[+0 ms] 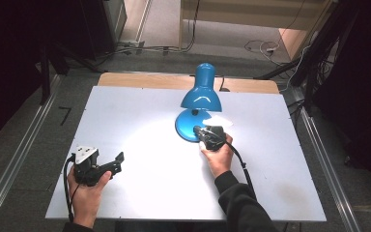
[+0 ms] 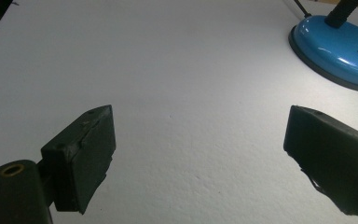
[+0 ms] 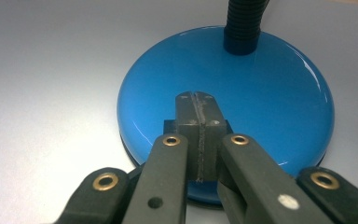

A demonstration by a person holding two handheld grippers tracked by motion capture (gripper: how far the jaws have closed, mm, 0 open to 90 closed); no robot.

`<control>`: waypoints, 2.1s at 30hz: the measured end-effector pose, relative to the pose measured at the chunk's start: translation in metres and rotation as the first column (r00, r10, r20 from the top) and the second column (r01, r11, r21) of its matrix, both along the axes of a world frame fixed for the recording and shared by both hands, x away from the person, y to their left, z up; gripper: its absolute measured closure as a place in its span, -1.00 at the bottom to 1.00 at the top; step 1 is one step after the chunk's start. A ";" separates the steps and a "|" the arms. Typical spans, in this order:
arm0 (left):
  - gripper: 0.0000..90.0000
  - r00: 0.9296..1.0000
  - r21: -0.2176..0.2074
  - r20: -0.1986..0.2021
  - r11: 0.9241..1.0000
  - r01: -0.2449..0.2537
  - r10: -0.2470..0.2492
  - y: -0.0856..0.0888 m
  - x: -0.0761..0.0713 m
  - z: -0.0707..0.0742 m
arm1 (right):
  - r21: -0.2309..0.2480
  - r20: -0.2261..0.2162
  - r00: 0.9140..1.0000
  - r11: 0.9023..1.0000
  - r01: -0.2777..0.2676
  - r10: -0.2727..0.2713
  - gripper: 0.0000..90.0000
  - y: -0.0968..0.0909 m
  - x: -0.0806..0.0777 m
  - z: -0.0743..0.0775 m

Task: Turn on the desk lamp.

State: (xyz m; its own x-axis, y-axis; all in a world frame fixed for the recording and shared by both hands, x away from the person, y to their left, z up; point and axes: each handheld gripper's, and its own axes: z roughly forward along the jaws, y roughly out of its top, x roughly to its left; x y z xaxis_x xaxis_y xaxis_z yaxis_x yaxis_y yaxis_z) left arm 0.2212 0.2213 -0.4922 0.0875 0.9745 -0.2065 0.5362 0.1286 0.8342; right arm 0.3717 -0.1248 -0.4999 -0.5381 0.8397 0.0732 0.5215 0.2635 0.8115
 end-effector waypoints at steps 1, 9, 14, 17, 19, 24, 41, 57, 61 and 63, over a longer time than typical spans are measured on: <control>-0.80 1.000 0.000 0.001 1.000 -0.001 0.001 0.000 0.000 0.000 | -0.003 -0.008 1.000 1.000 0.000 0.000 0.95 -0.001 0.000 0.001; -0.80 1.000 -0.003 -0.008 1.000 0.008 -0.008 -0.001 0.002 -0.001 | 0.031 -0.014 1.000 0.999 -0.014 0.015 0.95 -0.013 -0.001 0.013; -0.79 1.000 -0.004 -0.009 1.000 0.007 -0.007 0.000 0.002 -0.001 | 0.043 -0.009 1.000 0.999 -0.029 0.029 0.86 -0.018 -0.004 0.020; -0.79 1.000 -0.002 -0.012 1.000 0.010 -0.010 -0.001 0.002 -0.001 | 0.053 -0.026 0.999 0.998 -0.041 0.042 0.69 -0.019 -0.006 0.022; -0.80 1.000 -0.003 -0.012 1.000 0.010 -0.010 -0.001 0.002 -0.001 | 0.056 -0.031 0.998 0.997 -0.047 0.049 0.62 -0.020 -0.006 0.022; -0.79 1.000 -0.005 -0.006 1.000 0.003 -0.003 -0.002 0.002 0.000 | 0.067 -0.066 0.996 0.996 -0.056 0.060 0.09 -0.021 -0.008 0.026; -0.79 1.000 0.000 -0.007 1.000 0.005 -0.005 -0.002 0.003 -0.001 | 0.025 -0.068 0.995 0.997 -0.071 0.072 -0.53 -0.020 -0.018 0.031; -0.80 0.999 -0.033 -0.032 0.999 -0.007 0.006 0.005 0.004 -0.004 | -0.011 -0.063 0.995 0.997 -0.080 0.079 -0.64 -0.049 -0.034 0.038; -0.79 0.999 -0.028 -0.021 0.999 -0.026 0.025 0.009 0.001 -0.002 | -0.009 -0.068 0.996 0.998 -0.066 0.065 -0.64 -0.060 -0.038 0.034; -0.79 0.999 -0.029 -0.020 0.999 -0.031 0.030 0.010 0.001 -0.002 | 0.001 -0.074 0.996 0.999 -0.051 0.051 -0.64 -0.071 -0.042 0.031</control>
State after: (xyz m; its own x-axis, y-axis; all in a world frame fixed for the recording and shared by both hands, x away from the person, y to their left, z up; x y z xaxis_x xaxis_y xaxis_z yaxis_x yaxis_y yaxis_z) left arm 0.2221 0.2311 -0.4940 0.0533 0.9701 -0.2368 0.5477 0.1699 0.8192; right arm 0.3301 -0.1954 -0.4692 -0.5735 0.8113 0.1137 0.5658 0.2919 0.7712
